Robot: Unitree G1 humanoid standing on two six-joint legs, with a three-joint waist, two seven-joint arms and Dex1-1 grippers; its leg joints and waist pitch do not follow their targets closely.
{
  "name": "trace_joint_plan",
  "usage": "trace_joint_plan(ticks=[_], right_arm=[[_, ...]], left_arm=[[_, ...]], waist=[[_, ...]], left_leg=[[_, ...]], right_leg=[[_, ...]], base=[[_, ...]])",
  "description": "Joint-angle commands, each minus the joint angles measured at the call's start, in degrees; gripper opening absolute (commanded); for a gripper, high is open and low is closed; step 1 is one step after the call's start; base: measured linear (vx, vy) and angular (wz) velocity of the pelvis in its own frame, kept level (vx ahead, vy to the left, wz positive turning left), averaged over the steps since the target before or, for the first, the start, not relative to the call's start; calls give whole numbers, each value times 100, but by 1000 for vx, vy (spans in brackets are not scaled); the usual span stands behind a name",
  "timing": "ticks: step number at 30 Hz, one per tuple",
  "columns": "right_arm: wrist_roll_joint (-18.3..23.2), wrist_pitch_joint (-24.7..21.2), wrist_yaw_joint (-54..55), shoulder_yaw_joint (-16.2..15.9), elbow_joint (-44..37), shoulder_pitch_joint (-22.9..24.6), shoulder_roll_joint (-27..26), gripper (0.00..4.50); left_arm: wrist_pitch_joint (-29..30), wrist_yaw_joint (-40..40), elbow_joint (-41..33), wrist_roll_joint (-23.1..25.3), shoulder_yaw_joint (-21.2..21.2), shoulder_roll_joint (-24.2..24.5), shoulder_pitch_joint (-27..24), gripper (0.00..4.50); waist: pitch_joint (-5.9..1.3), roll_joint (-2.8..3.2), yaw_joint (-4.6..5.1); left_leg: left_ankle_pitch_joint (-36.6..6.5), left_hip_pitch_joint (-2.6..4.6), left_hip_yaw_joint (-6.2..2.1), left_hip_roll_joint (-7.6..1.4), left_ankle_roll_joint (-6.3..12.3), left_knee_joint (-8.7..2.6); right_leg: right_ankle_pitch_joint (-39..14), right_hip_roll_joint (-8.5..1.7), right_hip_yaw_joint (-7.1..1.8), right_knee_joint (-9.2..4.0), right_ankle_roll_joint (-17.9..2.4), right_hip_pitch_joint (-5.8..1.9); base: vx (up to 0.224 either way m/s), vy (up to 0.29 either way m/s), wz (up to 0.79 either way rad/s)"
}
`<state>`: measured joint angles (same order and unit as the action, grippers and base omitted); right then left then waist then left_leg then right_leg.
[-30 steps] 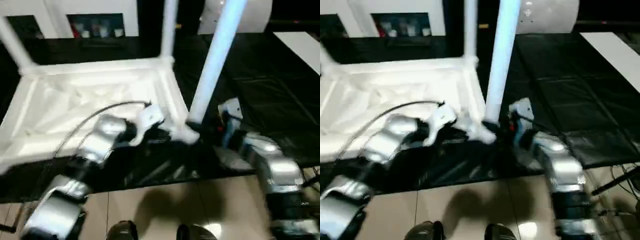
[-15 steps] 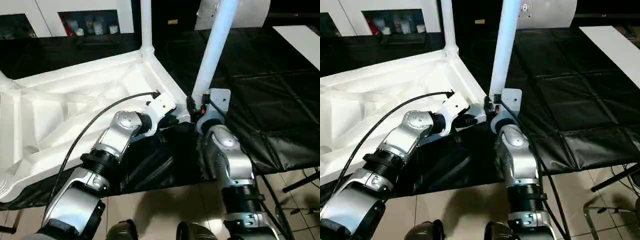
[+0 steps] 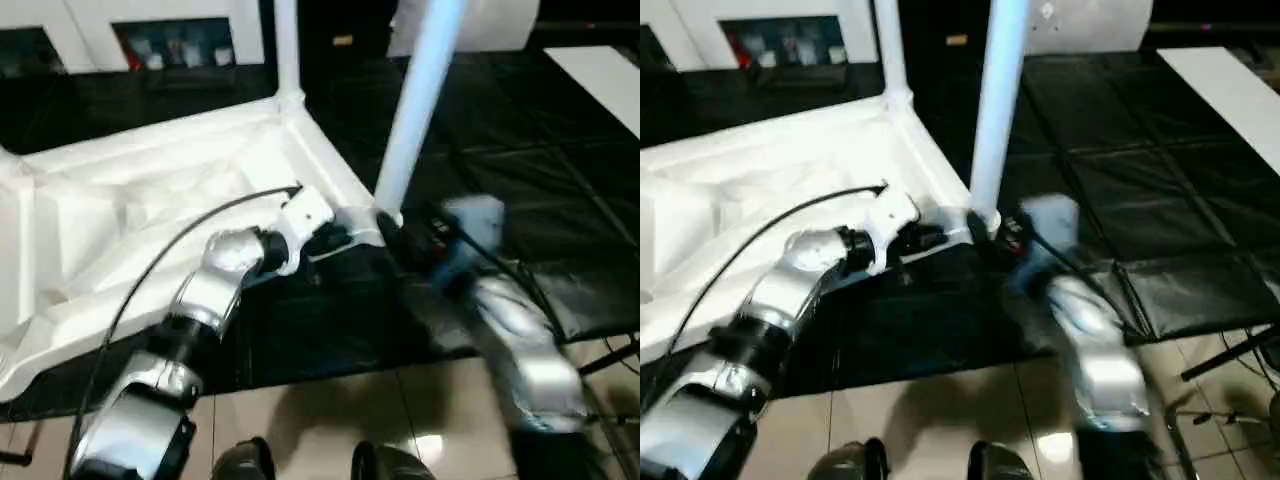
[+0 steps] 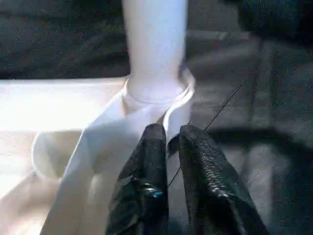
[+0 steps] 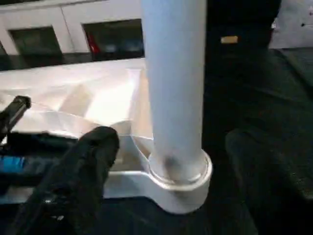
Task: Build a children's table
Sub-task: Rotate leg to tighten
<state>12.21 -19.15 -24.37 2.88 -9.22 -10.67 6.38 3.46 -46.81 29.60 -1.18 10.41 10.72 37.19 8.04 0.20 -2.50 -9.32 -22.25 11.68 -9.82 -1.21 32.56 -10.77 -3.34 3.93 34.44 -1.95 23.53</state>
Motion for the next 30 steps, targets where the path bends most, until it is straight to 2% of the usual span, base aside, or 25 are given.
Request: trace_joint_plan(ticks=[1, 2, 4, 5, 6, 7, 8, 9, 10, 12, 13, 14, 15, 16, 18, 20, 21, 22, 24, 25, 26, 27, 30], right_arm=[[425, -307, -260, -29, -547, 86, 45, 427], [484, -331, -331, -59, -621, 93, 82, 441], [606, -496, -488, -233, -884, 62, 186, 446], [609, -534, -493, -265, -921, 50, 195, 449], [681, -704, -570, -388, -977, -17, 218, 449], [680, -872, -650, -574, -1019, -103, 268, 450], [619, -912, -679, -684, -994, -168, 283, 450], [582, -927, -706, -768, -954, -232, 273, 450], [580, -959, -721, -818, -942, -274, 271, 450], [513, -945, -679, -880, -777, -425, 193, 450], [230, -826, -620, -1078, -293, -821, 125, 450], [123, -766, -627, -1146, -167, -918, 137, 450], [-36, -675, -640, -1248, 14, -1058, 158, 450], [-389, -495, -646, -1451, 316, -1282, 263, 450], [-904, -121, -688, -1792, 738, -1589, 480, 450], [-1583, 420, -682, -2268, 1525, -2117, 779, 450], [-1614, 450, -678, -2289, 1572, -2148, 792, 450], [-1701, 537, -651, -2346, 1741, -2257, 826, 450], [-2204, 887, -380, -2575, 2355, -2621, 1036, 450], [-2415, 1050, -266, -2646, 2619, -2758, 1135, 450], [-2574, 1145, -35, -2591, 2926, -2899, 1240, 450], [-2583, 1150, -16, -2582, 2949, -2908, 1248, 450], [-2946, 1491, 361, -2589, 3485, -3147, 1557, 450]], left_arm=[[102, -81, -352, -169, -92, 1, -125, 97], [140, -88, -420, -180, -100, 20, -167, 109], [451, -38, -806, -156, -159, 177, -424, 122], [523, -17, -882, -144, -173, 211, -475, 133], [723, 23, -1139, -140, -229, 318, -653, 133], [947, 72, -1517, -166, -290, 486, -920, 142], [1091, 96, -1786, -178, -321, 604, -1100, 142], [1264, 93, -2090, -235, -370, 704, -1290, 149], [1394, 90, -2308, -279, -406, 769, -1420, 177], [1679, 77, -2766, -402, -533, 891, -1722, 183], [2178, -50, -3731, -596, -735, 1209, -2404, 183], [2264, -83, -3916, -626, -774, 1278, -2548, 183], [2384, -130, -4173, -667, -828, 1375, -2751, 203], [2555, -187, -4512, -726, -891, 1496, -3012, 218], [2820, -197, -4922, -762, -942, 1623, -3297, 223], [3215, -48, -5471, -732, -943, 1747, -3684, 231], [3235, -38, -5499, -728, -942, 1751, -3705, 248], [3311, 9, -5593, -715, -934, 1760, -3774, 267], [3611, 200, -5922, -697, -877, 1843, -4006, 278], [3711, 274, -6031, -652, -833, 1881, -4098, 278], [3821, 417, -6082, -548, -798, 1861, -4223, 293], [3828, 430, -6082, -537, -796, 1857, -4232, 306], [3960, 711, -6038, -275, -753, 1869, -4352, 306]], waist=[[-451, -9, -25], [-447, -18, -25], [-440, 22, -18], [-442, 12, -10], [-426, 53, -15], [-441, 31, 24], [-436, 40, 35], [-443, 50, 34], [-425, 60, 32], [-426, 73, 5], [-438, 92, 9], [-421, 71, 58], [-393, 86, 57], [-397, 110, 50], [-372, 108, 35], [-360, 120, -4], [-378, 123, -9], [-362, 118, -26], [-391, 105, -20], [-397, 56, -11], [-393, 74, -23], [-398, 47, -23], [-425, 55, -41]], left_leg=[[-798, 99, -207, -385, 595, -322], [-832, 101, -209, -390, 582, -321], [-882, 114, -212, -397, 512, -329], [-843, 97, -219, -398, 498, -331], [-838, 93, -225, -386, 492, -335], [-854, 108, -222, -385, 441, -338], [-861, 110, -227, -390, 418, -336], [-868, 121, -226, -398, 385, -337], [-918, 135, -209, -399, 323, -344], [-976, 161, -222, -418, 233, -350], [-968, 166, -236, -437, 161, -357], [-904, 114, -253, -438, 146, -388], [-909, 106, -239, -417, 143, -394], [-1052, 187, -197, -410, 47, -364], [-1117, 180, -190, -390, -27, -371], [-1193, 198, -182, -393, -60, -369], [-1193, 192, -195, -398, -89, -371], [-1252, 198, -188, -390, -70, -363], [-1155, 182, -201, -389, -83, -360], [-1068, 174, -191, -372, -46, -340], [-1061, 185, -178, -374, -34, -328], [-1027, 168, -170, -357, 20, -310], [-914, 171, -171, -363, 74, -291]], right_leg=[[-642, -565, -363, -395, -1298, -324], [-691, -569, -364, -402, -1278, -317], [-779, -555, -365, -407, -1233, -313], [-736, -562, -366, -393, -1241, -325], [-771, -554, -361, -404, -1218, -311], [-794, -535, -355, -399, -1234, -315], [-816, -536, -359, -394, -1233, -304], [-815, -542, -361, -388, -1252, -305], [-940, -529, -367, -408, -1239, -271], [-1031, -542, -372, -391, -1258, -254], [-964, -546, -366, -363, -1299, -254], [-864, -533, -357, -339, -1329, -280], [-891, -510, -355, -360, -1297, -261], [-931, -497, -375, -372, -1304, -206], [-1073, -490, -379, -385, -1252, -214], [-1188, -497, -396, -408, -1186, -207], [-1185, -500, -386, -386, -1199, -221], [-1212, -495, -408, -410, -1163, -217], [-1064, -489, -392, -370, -1195, -245], [-1002, -484, -392, -367, -1221, -257], [-1008, -491, -403, -377, -1225, -245], [-1015, -483, -408, -380, -1189, -266], [-894, -463, -395, -359, -1156, -262]], base=[[0, 0, 0], [0, 0, 0], [0, 0, 0], [0, 0, 0], [0, 0, 0], [0, 0, 0], [0, 0, 0], [0, 0, 0], [0, 0, 0], [0, 0, 0], [0, 0, 0], [0, 0, 0], [0, 0, 0], [0, 0, 0], [0, 0, 0], [0, 0, 0], [0, 0, 0], [0, 0, 0], [0, 0, 0], [0, 0, 0], [0, 0, 0], [0, 0, 0], [0, 0, 0]])
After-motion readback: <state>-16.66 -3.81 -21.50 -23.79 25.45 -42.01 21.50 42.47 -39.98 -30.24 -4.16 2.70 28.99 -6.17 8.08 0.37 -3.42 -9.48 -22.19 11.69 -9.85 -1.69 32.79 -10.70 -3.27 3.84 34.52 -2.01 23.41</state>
